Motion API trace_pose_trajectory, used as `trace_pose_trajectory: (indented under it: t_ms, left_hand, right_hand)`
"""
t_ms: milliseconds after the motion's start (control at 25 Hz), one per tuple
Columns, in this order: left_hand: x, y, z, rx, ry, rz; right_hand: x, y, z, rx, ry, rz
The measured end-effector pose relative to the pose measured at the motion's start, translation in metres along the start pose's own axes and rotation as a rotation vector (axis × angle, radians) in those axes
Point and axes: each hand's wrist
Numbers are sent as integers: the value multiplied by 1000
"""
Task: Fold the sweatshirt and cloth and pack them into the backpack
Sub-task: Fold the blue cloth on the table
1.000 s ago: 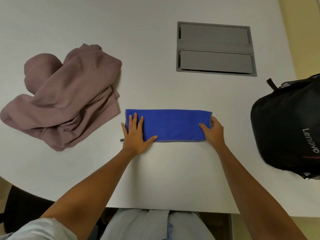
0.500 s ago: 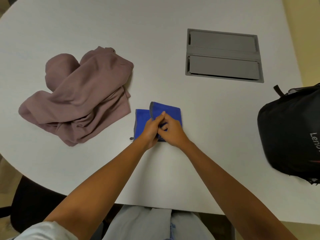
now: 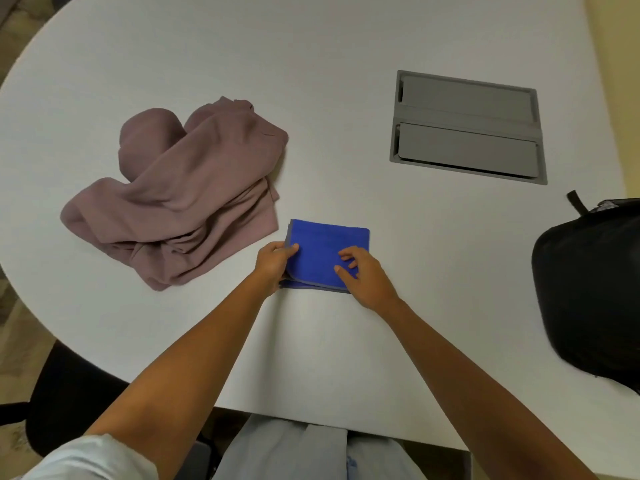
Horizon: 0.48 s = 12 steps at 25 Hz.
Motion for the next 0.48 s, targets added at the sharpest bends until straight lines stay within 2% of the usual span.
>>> trace_pose_trajectory:
  t_ms: [160, 280, 360, 400, 480]
  left_hand:
    - [6, -13, -3, 312, 204, 121]
    - [-1, -24, 5, 587, 265, 458]
    - [-2, -34, 11, 760, 181, 734]
    - [0, -41, 13, 857, 83, 809]
    - [6, -61, 12, 1110, -102, 849]
  right_hand:
    - [1, 2, 10, -131, -41, 3]
    - [4, -5, 16, -194, 94, -27]
    - [7, -13, 23, -273, 128, -25]
    - [7, -15, 27, -339, 102, -22]
    - [6, -9, 36, -494, 30, -16]
Point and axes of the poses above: each hand's wrist, its own x-axis towards the middle knuckle, its own z-axis out of the palm, y = z × x, and after that the axes turned 8 degrees about z, right-handed
